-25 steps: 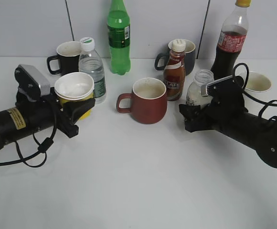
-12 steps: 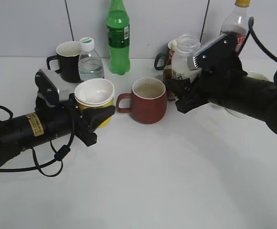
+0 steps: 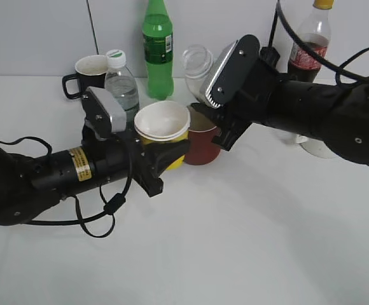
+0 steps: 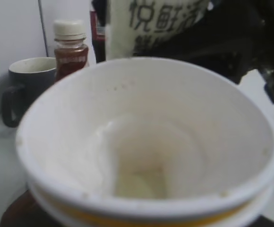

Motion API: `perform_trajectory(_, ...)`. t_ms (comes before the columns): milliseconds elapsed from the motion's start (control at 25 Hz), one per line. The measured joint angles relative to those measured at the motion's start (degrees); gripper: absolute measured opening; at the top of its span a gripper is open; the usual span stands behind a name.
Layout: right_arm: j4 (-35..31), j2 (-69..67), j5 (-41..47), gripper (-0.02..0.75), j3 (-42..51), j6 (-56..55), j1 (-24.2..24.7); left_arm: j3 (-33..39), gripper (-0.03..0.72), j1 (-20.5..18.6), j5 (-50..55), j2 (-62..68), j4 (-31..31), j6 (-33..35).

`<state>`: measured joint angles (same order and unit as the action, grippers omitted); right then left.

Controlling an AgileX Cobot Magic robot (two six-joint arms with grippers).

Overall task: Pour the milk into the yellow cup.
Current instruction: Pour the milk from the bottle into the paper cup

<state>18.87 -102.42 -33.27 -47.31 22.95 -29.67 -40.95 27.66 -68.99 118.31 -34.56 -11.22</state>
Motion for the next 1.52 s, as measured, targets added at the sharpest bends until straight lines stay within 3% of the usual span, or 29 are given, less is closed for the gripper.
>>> perform_trajectory(680, -2.71, 0.00, 0.17, 0.476, -0.62, 29.81, -0.10, -0.26, 0.311, 1.63, -0.04, 0.00, -3.72, -0.23)
perform_trajectory(1520, -3.21, 0.00, -2.84, 0.476, -0.62, 44.44, -0.10, -0.26, 0.311, 1.70, -0.04, 0.00, -5.35, -0.36)
